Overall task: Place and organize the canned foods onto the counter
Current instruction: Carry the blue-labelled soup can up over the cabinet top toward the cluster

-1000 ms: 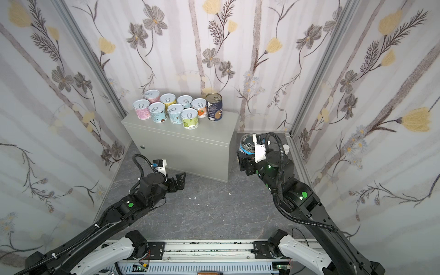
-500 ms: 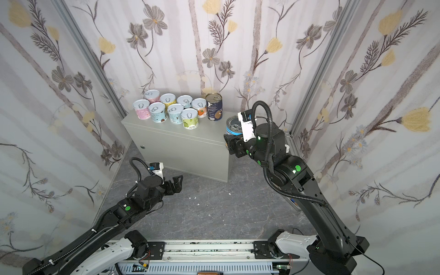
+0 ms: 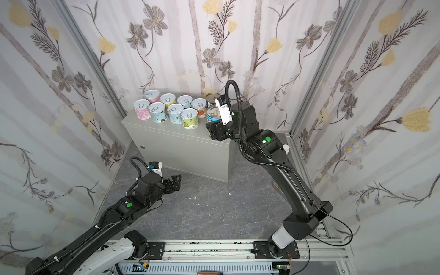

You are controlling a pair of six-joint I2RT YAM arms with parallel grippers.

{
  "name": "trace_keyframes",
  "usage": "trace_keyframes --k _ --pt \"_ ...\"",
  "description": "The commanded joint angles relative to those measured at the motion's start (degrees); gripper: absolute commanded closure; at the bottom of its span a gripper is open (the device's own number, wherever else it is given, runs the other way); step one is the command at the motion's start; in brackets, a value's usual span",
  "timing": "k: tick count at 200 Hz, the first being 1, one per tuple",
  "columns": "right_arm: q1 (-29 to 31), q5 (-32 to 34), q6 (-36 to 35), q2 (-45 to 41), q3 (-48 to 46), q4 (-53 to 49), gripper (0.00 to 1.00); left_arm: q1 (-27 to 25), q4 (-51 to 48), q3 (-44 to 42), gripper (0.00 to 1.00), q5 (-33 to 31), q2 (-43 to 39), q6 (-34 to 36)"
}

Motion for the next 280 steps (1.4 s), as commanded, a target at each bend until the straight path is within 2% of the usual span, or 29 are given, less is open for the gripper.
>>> trace_keyframes --k 1,39,77,225,280 --pt "-0.79 -2.71 -0.50 3.40 4.31 7.30 0.42 1.87 0.78 0.86 0.00 2.87 0.82 -1.05" --pt "-1.79 -5.03 -0.53 10.56 12.11 6.36 0.42 4.25 1.20 1.48 0.00 4.21 2.38 -0.96" --pt "-1.88 -4.62 -1.27 14.35 15.23 6.87 0.43 6.24 2.02 1.38 0.00 5.05 2.40 -0.84" --pt "-2.11 -5.53 -1.50 18.10 15.43 10.13 0.42 7.89 3.08 0.60 0.00 6.52 2.10 -0.82" --pt "-2.37 -5.75 -1.59 18.28 15.37 9.67 0.33 7.88 3.08 0.52 0.00 6.59 1.70 -0.73"
